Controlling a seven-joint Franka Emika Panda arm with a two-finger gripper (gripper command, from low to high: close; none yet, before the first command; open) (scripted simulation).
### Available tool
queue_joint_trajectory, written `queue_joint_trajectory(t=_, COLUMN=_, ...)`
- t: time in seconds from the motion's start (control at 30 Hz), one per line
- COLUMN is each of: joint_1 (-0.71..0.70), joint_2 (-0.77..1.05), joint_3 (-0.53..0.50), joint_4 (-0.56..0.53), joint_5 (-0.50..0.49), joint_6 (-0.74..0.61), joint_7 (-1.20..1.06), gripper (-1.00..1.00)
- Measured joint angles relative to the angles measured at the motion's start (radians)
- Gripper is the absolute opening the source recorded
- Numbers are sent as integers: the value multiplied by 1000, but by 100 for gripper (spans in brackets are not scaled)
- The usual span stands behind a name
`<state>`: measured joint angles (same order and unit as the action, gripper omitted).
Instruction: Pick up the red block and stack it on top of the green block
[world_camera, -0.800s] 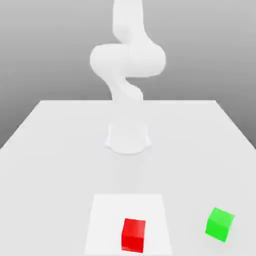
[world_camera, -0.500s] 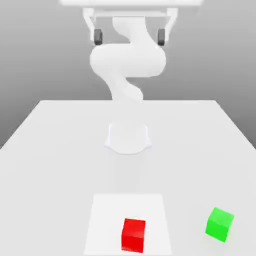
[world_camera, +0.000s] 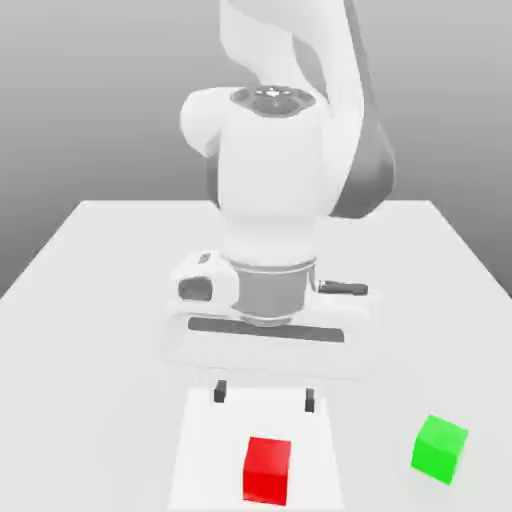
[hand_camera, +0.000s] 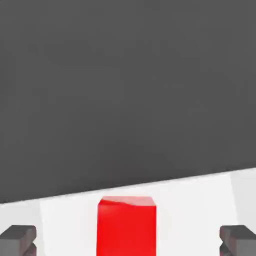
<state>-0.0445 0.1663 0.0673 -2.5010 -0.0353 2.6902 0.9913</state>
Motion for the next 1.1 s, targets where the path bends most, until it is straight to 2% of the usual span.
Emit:
queue_joint_trajectory(t=0.17, joint_1=14, joint_2=181, joint_3=-18, joint_4=18, joint_5=-19, joint_6=140, joint_7=19, gripper=0)
queue_joint_trajectory(t=0.2, joint_1=18, joint_2=202, joint_3=-22, joint_4=21, joint_5=-21, joint_6=157, joint_7=20, gripper=-100)
queue_joint_trajectory(t=0.43, joint_1=17, joint_2=200, joint_3=-21, joint_4=20, joint_5=-22, joint_6=156, joint_7=22, gripper=-100)
queue_joint_trajectory(t=0.6, joint_1=9, joint_2=44, joint_3=0, joint_4=-3, joint_5=3, joint_6=24, joint_7=1, gripper=-100)
queue_joint_trajectory(t=0.83, joint_1=179, joint_2=-19, joint_3=194, joint_4=22, joint_5=-35, joint_6=-69, joint_7=-74, gripper=-100)
queue_joint_trajectory(t=0.97, joint_1=248, joint_2=103, joint_3=199, joint_4=45, joint_5=-134, joint_6=22, joint_7=-27, gripper=-100)
queue_joint_trajectory(t=1.0, joint_1=255, joint_2=126, joint_3=192, joint_4=47, joint_5=-152, joint_6=42, joint_7=-15, gripper=100)
queue_joint_trajectory(t=1.1, joint_1=255, joint_2=126, joint_3=192, joint_4=47, joint_5=-152, joint_6=42, joint_7=-15, gripper=100)
